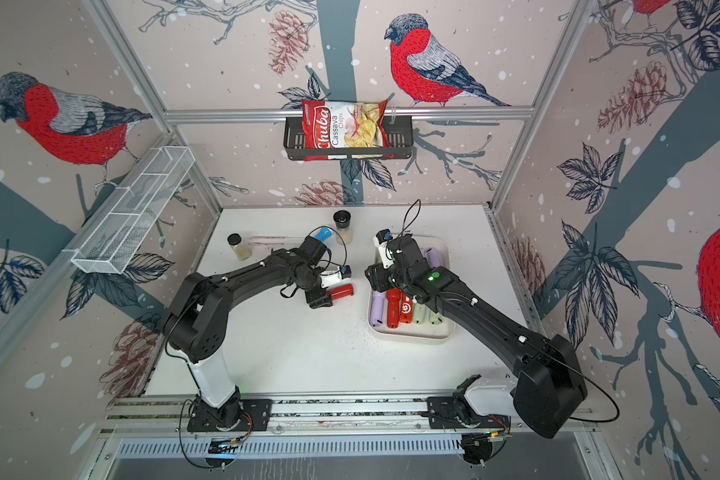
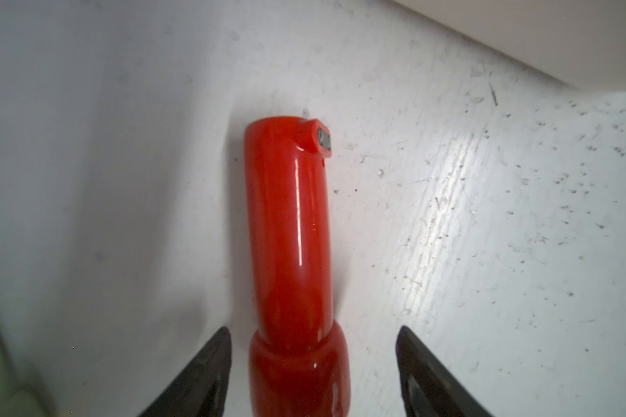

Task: Put the flashlights into the storage boxes
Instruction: Move the flashlight at the center of the board, then pick up the flashlight from the center of the board.

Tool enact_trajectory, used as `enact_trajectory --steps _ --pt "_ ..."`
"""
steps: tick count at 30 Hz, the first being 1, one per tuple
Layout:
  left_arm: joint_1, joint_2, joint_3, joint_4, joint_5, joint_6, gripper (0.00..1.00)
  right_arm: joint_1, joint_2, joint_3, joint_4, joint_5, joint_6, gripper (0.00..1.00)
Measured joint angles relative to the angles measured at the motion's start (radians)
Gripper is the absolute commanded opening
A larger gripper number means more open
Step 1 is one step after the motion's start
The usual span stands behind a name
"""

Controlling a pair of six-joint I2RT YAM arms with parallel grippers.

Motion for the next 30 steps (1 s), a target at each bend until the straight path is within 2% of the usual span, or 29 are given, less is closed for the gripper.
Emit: enact_trajectory --steps 7,12,17,24,30 --pt "0.099 -0.129 -0.068 0.091 0.098 -0.154 0.76 0.019 0.027 0.009 0.036 -0.015 -0.258 0.68" --pt "0.172 -0.239 -0.172 0.174 0.124 -0.356 0.77 0.059 0.113 0.037 0.041 -0.046 -0.532 0.70" --pt "0.240 -0.366 -0.314 0.268 0.127 -0.560 0.77 0.080 0.264 0.140 0.018 -0.046 -0.738 0.71" --pt "0.330 -0.514 -0.474 0.387 0.095 -0.780 0.77 0.099 0.521 0.336 -0.050 -0.028 -0.923 0.71" --pt "0.378 -0.575 -0.530 0.420 0.070 -0.846 0.77 0.117 0.694 0.481 -0.131 -0.026 -1.028 0.68"
